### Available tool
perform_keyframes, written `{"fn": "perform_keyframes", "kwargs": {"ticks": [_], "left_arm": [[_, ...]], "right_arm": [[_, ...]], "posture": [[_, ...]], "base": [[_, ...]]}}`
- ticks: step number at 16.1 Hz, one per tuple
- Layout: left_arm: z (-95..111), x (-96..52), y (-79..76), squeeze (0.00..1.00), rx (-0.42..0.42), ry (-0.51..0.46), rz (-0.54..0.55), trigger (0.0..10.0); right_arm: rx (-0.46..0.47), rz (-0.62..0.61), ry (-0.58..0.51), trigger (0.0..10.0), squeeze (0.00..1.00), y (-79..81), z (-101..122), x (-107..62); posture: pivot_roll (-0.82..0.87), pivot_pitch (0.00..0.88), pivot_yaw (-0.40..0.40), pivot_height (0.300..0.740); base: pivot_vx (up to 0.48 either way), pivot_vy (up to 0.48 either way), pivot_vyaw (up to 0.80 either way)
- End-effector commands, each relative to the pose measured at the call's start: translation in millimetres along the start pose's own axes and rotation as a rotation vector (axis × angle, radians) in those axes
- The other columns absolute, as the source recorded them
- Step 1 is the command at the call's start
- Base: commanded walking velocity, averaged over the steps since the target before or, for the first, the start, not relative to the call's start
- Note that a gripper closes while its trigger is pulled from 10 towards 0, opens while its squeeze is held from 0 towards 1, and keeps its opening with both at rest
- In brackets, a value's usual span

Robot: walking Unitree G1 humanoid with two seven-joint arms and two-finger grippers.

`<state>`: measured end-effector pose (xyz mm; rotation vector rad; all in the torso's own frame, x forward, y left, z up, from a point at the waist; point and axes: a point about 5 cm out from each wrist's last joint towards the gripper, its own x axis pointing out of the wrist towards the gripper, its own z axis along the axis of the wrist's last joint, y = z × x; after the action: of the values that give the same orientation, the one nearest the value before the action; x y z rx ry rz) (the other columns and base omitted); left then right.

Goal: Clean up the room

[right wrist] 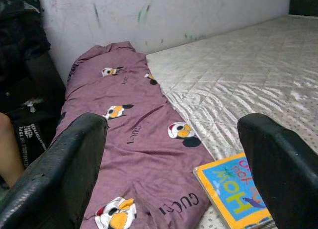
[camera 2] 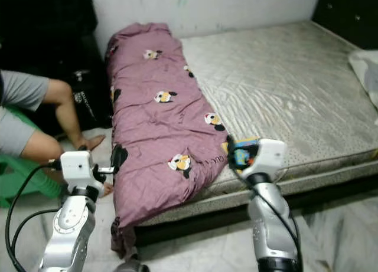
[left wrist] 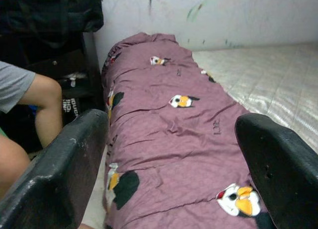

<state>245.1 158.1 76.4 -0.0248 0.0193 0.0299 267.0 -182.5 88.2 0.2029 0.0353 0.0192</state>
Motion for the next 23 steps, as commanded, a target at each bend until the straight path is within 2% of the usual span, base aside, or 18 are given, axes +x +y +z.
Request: {"fn": "perform_keyframes", "kwargs": {"ticks": [1,3,5,6,7,8,11,17,20,23], "left_arm": [[4.6,3.3,6.5,0.00,0.009,-0.010,0.011,10.0],[7.7,6.3,7.7,0.00,0.024,-0.035,0.030,10.0],[8.1,7.2,9.2,0.00,0.004,-0.035,0.044,10.0],[7.3,7.3,8.9,0.00,0.007,-0.030,0.040,10.0],[7.1,7.2,8.9,0.00,0.017,-0.033,0.039,10.0],[6.3,7.3,9.7,0.00,0.023,-0.032,0.043,10.0],[5.2,8.1,9.7,0.00,0.038,-0.025,0.051,10.0],[4.0,7.9,12.3,0.00,0.039,-0.038,0.070,10.0],[5.2,7.2,5.0,0.00,-0.019,-0.037,0.007,10.0],[5.7,6.6,3.3,0.00,-0.028,-0.044,-0.015,10.0]], "right_arm": [[0.007,0.041,-0.021,10.0,0.00,11.2,6.5,4.1],[-0.121,0.013,0.018,10.0,0.00,10.3,2.7,6.6],[-0.114,0.092,-0.014,10.0,0.00,19.7,2.8,4.4],[-0.197,0.065,-0.031,10.0,0.00,21.9,0.6,3.9],[-0.167,0.138,0.003,10.0,0.00,30.2,-4.0,0.9],[-0.270,0.174,-0.020,10.0,0.00,36.0,-3.4,-2.1],[-0.321,0.175,-0.078,10.0,0.00,38.4,0.6,-3.2],[-0.282,0.130,-0.095,10.0,0.00,29.2,2.0,-2.6],[-0.276,0.091,-0.098,10.0,0.00,23.1,2.2,-0.7],[-0.288,0.088,-0.102,10.0,0.00,21.3,3.0,-0.3]], "posture": [[-0.04,0.000,0.000,0.740],[-0.04,0.000,-0.001,0.740],[-0.04,0.000,0.004,0.740],[-0.04,0.000,0.005,0.740],[-0.04,0.000,0.006,0.740],[-0.04,0.000,0.005,0.740],[-0.04,0.000,0.012,0.740],[-0.04,0.000,0.009,0.740],[-0.03,0.000,0.005,0.740],[-0.04,0.000,0.003,0.740]], "base": [[0.000,0.000,0.00],[0.000,0.000,0.00],[0.000,0.000,0.00],[0.000,0.000,0.00],[0.000,0.000,0.00],[0.000,0.000,0.00],[0.000,0.000,0.68],[0.000,0.000,0.80],[0.000,0.000,0.00],[0.000,0.000,0.00]]}}
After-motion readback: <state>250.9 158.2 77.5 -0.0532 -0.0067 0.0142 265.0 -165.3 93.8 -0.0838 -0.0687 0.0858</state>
